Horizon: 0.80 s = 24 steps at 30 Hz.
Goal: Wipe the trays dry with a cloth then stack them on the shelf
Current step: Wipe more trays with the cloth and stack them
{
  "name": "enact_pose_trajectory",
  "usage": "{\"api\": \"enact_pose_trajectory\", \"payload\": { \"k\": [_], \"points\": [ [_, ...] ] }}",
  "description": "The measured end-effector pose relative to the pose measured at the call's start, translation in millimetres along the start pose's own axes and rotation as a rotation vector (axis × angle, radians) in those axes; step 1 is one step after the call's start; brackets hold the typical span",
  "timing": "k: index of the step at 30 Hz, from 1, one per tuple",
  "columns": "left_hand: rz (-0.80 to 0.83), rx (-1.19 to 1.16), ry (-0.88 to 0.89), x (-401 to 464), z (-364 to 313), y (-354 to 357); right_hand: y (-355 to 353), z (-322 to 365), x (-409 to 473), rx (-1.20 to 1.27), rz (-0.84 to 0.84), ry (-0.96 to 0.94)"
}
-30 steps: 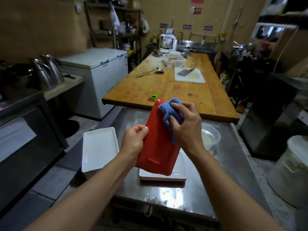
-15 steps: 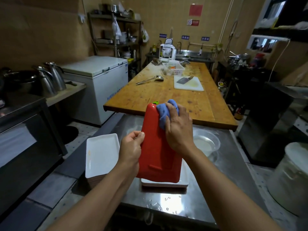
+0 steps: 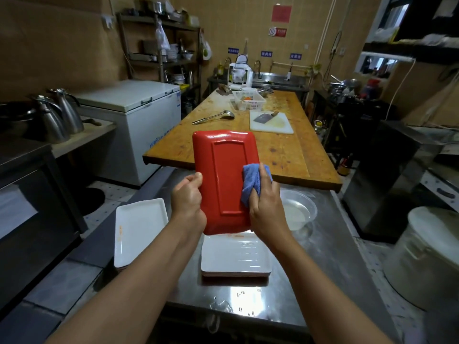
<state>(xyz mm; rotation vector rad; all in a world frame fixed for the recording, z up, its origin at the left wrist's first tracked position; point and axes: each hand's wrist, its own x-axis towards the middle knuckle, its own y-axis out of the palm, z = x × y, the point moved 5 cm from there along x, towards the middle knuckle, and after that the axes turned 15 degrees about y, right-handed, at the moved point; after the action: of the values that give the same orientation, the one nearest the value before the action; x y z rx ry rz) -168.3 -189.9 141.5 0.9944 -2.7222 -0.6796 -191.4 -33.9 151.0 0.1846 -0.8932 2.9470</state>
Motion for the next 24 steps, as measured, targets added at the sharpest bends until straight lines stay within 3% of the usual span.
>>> {"api": "enact_pose_trajectory", "payload": {
  "k": [3,5,8,10,16,24],
  "points": [
    [-0.023,0.012,0.001,8.2,3.9,5.7,-5.5,-13.4,-12.5,0.126,0.020,0.009],
    [-0.017,0.016,0.016,9.1,8.2,10.2,-15.6,-19.5,-12.6,0.358,0.055,0.050],
    [0.037,0.011,0.045,6.0,12.4,18.4,-26.3,-26.3,-6.6,0.726,0.135,0.220],
    [0.100,0.016,0.040,4.4,13.5,19.7,-29.4,-28.6,-3.3,0.846,0.146,0.299],
    [0.513,0.323,-0.007,13.5,-2.6,4.2,-37.9,-36.5,9.9,0.922,0.165,0.364],
    [0.738,0.379,-0.103,47.3,-53.1,17.2,-49.6,-27.4,24.1,0.853,0.552,0.214]
  ]
}}
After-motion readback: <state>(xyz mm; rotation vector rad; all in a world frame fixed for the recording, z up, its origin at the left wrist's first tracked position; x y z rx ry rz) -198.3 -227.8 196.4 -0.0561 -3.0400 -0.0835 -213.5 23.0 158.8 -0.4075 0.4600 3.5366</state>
